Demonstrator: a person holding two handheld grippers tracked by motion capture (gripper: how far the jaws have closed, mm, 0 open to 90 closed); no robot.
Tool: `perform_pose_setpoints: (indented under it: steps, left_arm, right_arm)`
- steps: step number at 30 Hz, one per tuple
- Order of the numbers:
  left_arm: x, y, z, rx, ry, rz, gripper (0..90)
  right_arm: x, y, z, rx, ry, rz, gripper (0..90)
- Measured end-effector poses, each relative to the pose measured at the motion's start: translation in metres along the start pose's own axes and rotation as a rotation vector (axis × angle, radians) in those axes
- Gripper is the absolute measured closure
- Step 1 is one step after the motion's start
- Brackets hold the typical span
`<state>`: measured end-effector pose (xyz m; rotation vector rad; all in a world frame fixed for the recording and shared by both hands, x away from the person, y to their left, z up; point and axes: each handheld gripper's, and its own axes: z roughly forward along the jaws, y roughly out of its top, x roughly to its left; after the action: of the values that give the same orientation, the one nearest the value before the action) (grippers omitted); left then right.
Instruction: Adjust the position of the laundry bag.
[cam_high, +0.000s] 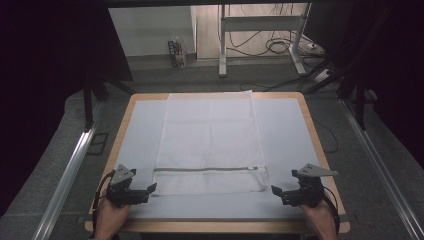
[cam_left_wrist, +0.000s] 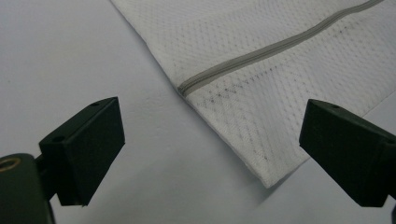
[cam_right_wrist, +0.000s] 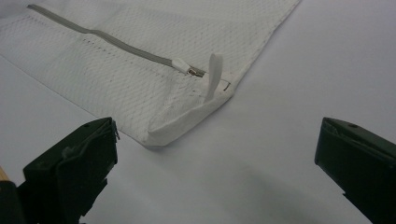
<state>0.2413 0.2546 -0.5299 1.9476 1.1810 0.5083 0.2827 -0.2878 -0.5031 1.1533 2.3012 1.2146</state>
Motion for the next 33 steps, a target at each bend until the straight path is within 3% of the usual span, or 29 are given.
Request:
perform_pose_setpoints:
  steps: [4,6,10,18,21,26,33]
  left_arm:
    - [0.0002,-0.0006,0.001,-0.007,-0.011,0.015,6.4]
    - [0.0023,-0.0014,0.0022,-0.011,-0.044,0.008,6.4]
    - [0.0041,-0.0018,0.0014,-0.026,-0.052,0.006,6.5]
    - [0.0037,-0.001,0.0028,-0.009,-0.049,0.0,6.4]
    - [0.0016,-0.0001,0.0037,0.011,-0.048,0.003,6.7]
    - [-0.001,0.0009,0.0045,0.042,-0.054,-0.001,6.7]
    - [0.0003,0.0014,0.0021,0.04,-0.06,-0.033,8.3]
  right_arm:
    - [0.0008,0.0008,0.0035,0.008,0.014,-0.022,0.0]
    - [0.002,0.001,0.0047,0.017,0.004,-0.041,0.0]
    - [0.0035,0.0015,0.0048,0.02,-0.005,-0.054,0.0]
    - [0.0034,0.0016,0.0058,0.022,-0.012,-0.041,0.0]
    - [0.0029,0.0016,0.0049,0.002,0.006,0.003,0.0]
    - [0.0036,0.0023,0.0051,-0.003,0.009,-0.002,0.0]
    - [0.0057,0.0032,0.0086,-0.001,0.023,-0.014,0.0]
